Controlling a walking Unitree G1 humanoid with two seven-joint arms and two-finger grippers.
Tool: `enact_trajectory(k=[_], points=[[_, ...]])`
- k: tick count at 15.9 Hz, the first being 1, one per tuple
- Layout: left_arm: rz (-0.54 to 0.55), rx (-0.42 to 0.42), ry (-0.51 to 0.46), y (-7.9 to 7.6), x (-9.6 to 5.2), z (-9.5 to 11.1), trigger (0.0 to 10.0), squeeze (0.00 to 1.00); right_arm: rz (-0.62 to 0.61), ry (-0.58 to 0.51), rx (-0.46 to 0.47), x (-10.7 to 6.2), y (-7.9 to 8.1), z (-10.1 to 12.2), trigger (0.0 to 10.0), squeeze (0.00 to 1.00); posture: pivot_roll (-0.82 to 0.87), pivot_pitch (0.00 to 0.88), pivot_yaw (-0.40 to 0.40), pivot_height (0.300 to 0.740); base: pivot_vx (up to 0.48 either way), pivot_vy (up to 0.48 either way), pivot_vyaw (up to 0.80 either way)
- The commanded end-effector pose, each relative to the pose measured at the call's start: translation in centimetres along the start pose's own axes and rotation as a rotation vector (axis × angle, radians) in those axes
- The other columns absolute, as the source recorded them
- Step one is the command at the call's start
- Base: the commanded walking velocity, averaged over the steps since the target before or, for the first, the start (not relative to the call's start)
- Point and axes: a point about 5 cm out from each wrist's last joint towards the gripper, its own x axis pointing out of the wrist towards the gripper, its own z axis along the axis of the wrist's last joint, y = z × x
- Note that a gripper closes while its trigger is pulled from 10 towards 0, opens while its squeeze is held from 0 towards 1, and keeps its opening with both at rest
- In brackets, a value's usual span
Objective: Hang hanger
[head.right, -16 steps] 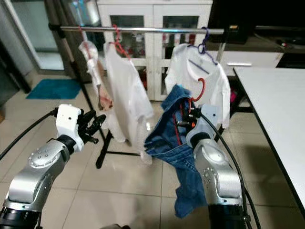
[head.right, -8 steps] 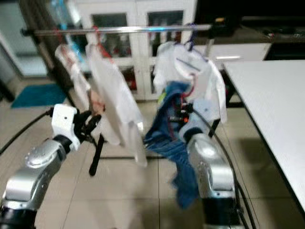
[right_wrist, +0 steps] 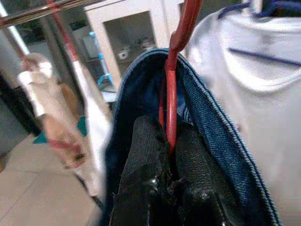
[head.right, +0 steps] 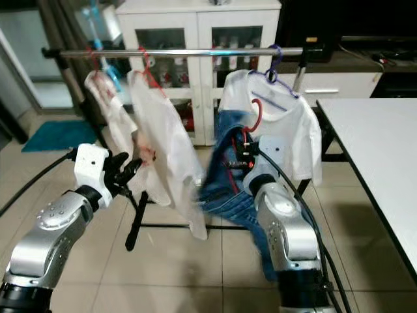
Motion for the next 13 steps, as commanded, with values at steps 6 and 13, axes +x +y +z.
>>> enact_trajectory(k=[6,13], points=[[-0.015,0.002,-0.01,-0.42,0.19,0.13,10.0,0.0,-0.005,-0.067,-0.049,0.36,-0.27,1.52,10.0,0.0,-0.05,0.0,0.07,0.74,0.356,0.0,0.0],[-0.015,0.001,-0.015,-0.43,0.27,0.08,10.0,0.0,-0.026,-0.076,-0.087,0.55,-0.75,1.71,10.0,0.0,-0.05,0.0,0.066,0.74,0.356,0.0,0.0]])
